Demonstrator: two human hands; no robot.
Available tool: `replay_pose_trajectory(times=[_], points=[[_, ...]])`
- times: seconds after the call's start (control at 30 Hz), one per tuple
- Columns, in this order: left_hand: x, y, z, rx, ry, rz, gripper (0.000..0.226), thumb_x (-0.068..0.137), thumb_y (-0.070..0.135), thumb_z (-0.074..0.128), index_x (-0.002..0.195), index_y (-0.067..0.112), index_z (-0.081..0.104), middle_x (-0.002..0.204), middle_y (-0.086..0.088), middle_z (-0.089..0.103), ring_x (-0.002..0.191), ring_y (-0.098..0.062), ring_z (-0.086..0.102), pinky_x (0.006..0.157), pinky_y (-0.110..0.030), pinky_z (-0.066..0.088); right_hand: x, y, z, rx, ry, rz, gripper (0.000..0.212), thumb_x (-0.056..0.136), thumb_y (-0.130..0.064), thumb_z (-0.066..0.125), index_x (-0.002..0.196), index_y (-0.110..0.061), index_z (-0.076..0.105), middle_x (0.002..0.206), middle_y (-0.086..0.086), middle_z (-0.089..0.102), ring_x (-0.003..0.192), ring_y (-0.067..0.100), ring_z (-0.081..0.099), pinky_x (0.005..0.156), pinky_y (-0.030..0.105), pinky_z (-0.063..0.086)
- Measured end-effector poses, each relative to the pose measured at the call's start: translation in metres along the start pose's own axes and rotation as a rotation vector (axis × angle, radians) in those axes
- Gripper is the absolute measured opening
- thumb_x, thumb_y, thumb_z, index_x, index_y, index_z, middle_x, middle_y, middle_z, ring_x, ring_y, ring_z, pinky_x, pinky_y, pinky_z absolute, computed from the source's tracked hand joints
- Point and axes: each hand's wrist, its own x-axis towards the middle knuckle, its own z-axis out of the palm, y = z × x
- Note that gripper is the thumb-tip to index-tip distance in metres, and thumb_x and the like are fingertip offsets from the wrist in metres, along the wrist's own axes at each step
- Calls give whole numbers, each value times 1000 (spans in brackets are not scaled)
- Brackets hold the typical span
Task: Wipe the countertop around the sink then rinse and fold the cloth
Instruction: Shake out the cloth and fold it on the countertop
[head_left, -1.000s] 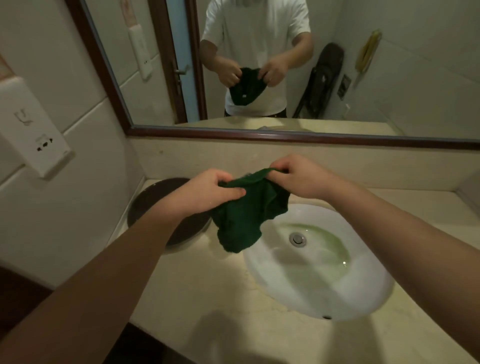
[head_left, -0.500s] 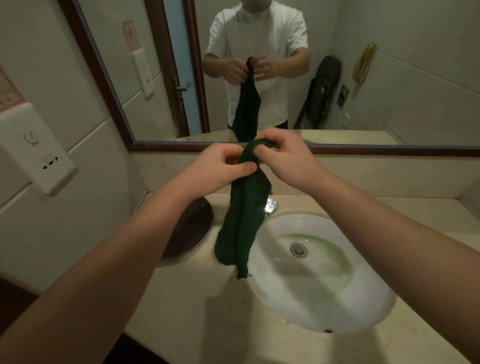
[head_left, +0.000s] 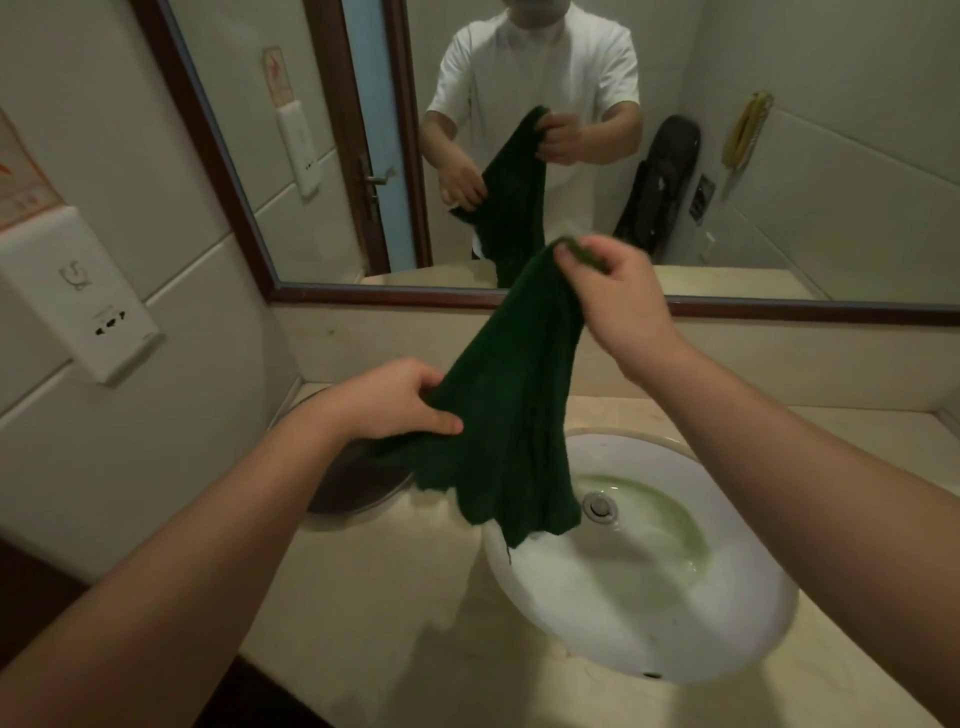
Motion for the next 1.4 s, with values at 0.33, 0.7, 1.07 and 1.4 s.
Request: replay_pose_trajectory(times=[0.33,0.7,1.07,1.4], points=[[3,-45,24,-311,155,24,14,89,15,65,102,15,70,92,-1,76,88,-12,72,77,-24,56,18,11,-35,-2,215,143,16,92,-35,60,90,-23,71,86,-4,69,74,0,63,60,14,51],[7,-18,13,-869,505,32,15,95,20,57,94,11,69,90,-6,73,91,-21,71,80,-35,56,0,23,-36,-292,-30,303,21,96,-16,49,104,-23,67,99,0,61,80,12,57,59,22,43],[-5,38,9,-563,472,220,19,89,5,64,87,21,72,87,-1,73,83,-15,69,70,-24,54,-14,-17,-7,7,-807,311,32,90,12,44,113,-5,59,108,11,72,102,21,70,91,36,55],[-29,46,7,-507,373,244,16,85,7,69,97,15,76,93,-1,77,95,-15,71,91,-39,54,-19,-24,19,-535,-448,-36,10,84,-35,70,79,-27,73,64,0,70,60,14,66,64,37,60]])
